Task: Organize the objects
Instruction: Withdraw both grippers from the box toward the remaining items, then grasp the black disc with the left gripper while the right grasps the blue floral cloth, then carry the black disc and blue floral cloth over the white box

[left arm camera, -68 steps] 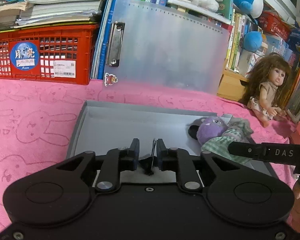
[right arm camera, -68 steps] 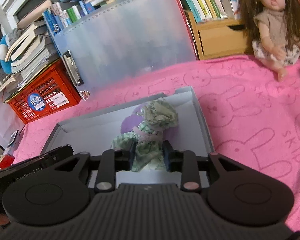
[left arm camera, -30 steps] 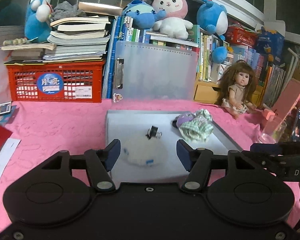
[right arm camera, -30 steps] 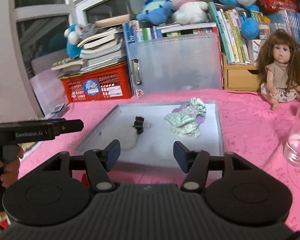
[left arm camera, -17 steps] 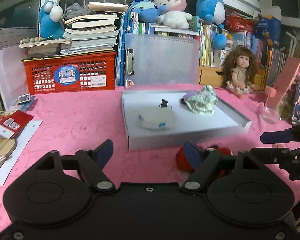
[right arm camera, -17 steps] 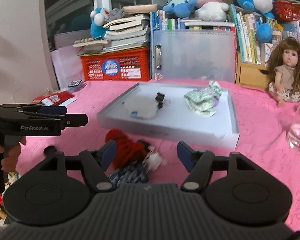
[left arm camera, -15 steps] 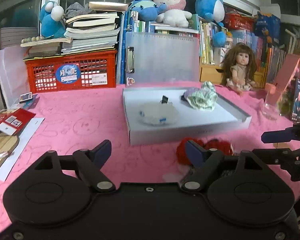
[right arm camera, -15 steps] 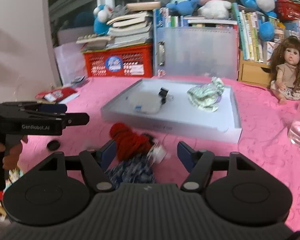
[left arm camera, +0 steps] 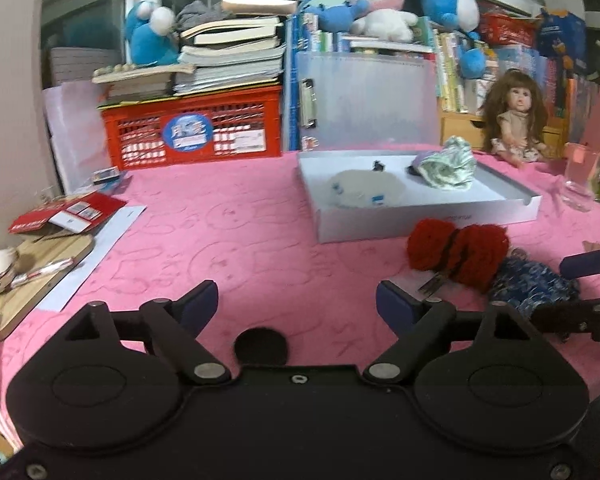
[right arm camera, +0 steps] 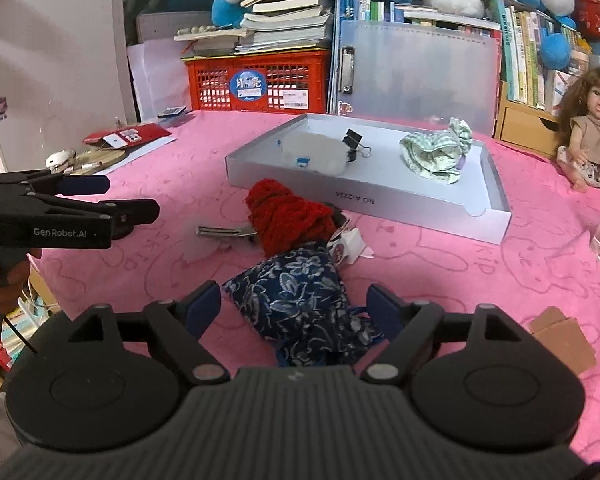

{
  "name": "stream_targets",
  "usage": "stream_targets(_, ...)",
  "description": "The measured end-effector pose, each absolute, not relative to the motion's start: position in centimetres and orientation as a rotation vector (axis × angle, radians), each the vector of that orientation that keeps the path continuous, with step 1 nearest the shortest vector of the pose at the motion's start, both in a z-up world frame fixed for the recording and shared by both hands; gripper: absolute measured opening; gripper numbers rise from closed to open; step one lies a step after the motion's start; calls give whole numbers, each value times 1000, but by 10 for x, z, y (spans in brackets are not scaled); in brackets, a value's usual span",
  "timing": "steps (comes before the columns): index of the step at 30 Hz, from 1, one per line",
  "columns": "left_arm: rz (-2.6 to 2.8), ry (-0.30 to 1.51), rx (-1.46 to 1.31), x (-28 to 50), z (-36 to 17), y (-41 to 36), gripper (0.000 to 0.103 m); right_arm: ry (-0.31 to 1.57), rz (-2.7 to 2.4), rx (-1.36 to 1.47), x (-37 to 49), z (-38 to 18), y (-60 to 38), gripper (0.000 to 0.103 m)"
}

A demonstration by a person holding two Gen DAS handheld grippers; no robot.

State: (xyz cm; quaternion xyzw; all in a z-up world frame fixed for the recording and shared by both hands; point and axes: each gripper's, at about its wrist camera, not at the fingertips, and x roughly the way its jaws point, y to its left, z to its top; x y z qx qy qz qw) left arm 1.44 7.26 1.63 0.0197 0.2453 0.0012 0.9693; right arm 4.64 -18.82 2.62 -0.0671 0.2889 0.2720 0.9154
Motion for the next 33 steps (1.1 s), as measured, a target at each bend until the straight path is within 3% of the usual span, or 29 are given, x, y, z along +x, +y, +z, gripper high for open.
stream_targets(6,34,531,17,10,5,83,73,598,547,-167,48,22,-184,88)
stream_targets(10,37,562,-10,9,-2,87,54,598,538,-179,48,21,-181,88)
stream_targets(14,43,560,-7,8,-4,87,42,595,527,-187,48,19,-180,88)
stream_targets(16,45,557,-8,7,-4,86,29,596,526,-192,49,18,-179,88)
stream_targets(18,51,556,-13,8,-3,86,30,600,525,-201,51,17,-176,83)
stream_targets(19,59,553,-20,7,-3,86,30,604,528,-205,51,17,-175,68)
stream_targets(22,55,540,-39,7,2,86,30,596,523,-192,50,20,-176,51)
stream_targets(33,-2,510,-32,15,21,70,30,547,524,-61,49,42,-196,46)
